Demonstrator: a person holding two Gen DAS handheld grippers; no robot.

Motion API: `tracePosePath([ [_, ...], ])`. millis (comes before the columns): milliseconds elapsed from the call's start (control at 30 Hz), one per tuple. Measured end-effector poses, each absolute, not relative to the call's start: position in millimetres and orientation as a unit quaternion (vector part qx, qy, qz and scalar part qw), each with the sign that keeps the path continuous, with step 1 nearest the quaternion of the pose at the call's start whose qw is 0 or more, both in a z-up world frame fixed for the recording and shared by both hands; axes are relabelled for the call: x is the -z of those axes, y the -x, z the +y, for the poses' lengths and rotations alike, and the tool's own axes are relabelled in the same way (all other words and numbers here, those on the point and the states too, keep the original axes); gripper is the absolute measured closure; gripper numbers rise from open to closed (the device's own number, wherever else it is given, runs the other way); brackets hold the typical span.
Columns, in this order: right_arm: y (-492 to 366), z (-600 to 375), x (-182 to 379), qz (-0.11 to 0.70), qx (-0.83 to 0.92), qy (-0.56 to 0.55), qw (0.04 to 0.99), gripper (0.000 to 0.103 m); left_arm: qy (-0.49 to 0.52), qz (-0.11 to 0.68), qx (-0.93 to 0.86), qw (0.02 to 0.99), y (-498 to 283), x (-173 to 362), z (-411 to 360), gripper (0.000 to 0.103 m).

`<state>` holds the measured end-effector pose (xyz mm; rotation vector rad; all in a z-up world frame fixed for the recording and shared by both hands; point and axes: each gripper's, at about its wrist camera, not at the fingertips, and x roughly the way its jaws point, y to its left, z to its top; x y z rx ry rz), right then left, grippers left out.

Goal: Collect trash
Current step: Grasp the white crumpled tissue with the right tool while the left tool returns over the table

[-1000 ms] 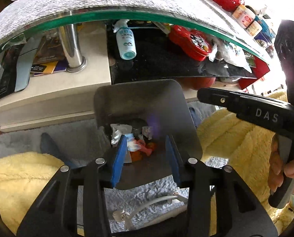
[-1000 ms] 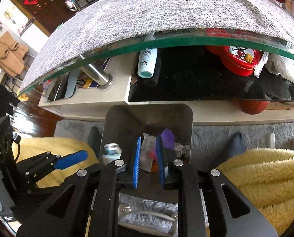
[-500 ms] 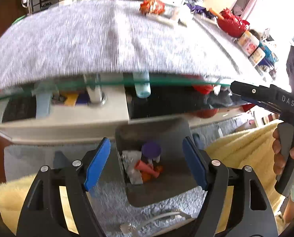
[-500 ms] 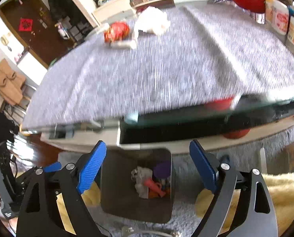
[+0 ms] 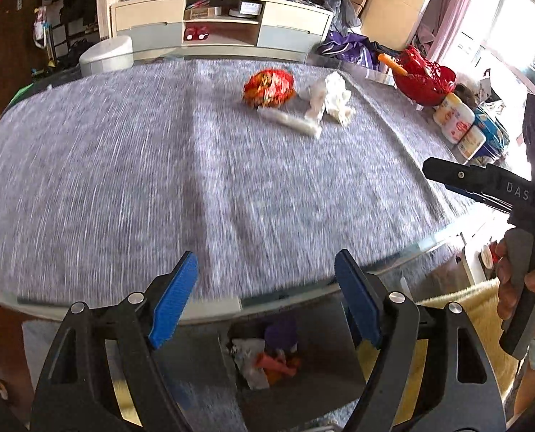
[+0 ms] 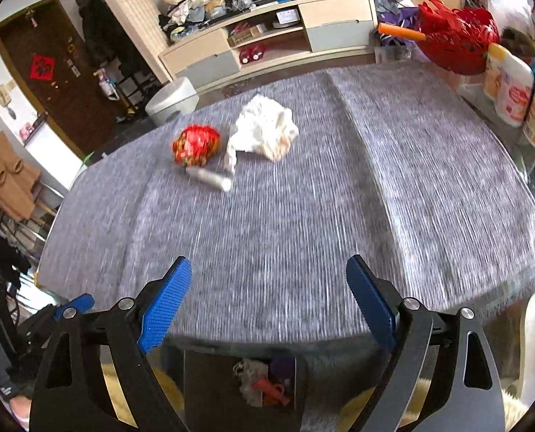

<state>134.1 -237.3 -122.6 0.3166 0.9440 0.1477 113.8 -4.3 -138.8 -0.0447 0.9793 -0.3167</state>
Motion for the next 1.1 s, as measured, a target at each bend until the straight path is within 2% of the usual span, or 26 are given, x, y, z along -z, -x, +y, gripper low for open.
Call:
tracePosePath([
  [333,-206.0,-222.1,122.9,0.451,-0.084,-0.137,0.878,0.016,0.009,0.48,0.159,0.862,-164.5,147.8,-26.7,0.025],
  [400,-220.5,-218.2,124.9,0.452,-0.084,-0.13,0.878,0.022,0.004,0.482,0.163,0.861,-173.4,150.3,-32.2,0.025],
  [500,-240.0,-213.6,129.9,0.457,-0.088,-0.132,0.875,0.036,0.003,0.485,0.168,0.858,-187.8,154.5,-40.5,0.025],
  [567,-251.2,-210.4,134.1,0.46,-0.094,-0.135,0.873,0.051,0.005,0.487,0.17,0.857,-194.6,156.1,-42.9,0.025],
  [633,-258.7,-206.2,136.6,0.459,-0.1,-0.136,0.872,0.058,0.007,0.488,0.172,0.856,-201.6,158.4,-45.1,0.025],
  [900,-281.1,-196.0,156.6,0.479,-0.094,-0.116,0.865,0.062,0.023,0.494,0.176,0.851,-224.5,167.8,-48.0,0.025],
  [967,-282.7,-200.2,159.5,0.481,-0.094,-0.122,0.863,0.086,0.026,0.494,0.179,0.85,-229.8,169.3,-51.3,0.025],
  [1033,-282.6,-205.5,158.7,0.48,-0.096,-0.128,0.863,0.093,0.028,0.494,0.184,0.849,-236.7,169.4,-58.2,0.025],
  [1100,-280.4,-210.1,155.2,0.475,-0.099,-0.129,0.865,0.095,0.027,0.492,0.189,0.85,-243.0,168.0,-65.5,0.025],
])
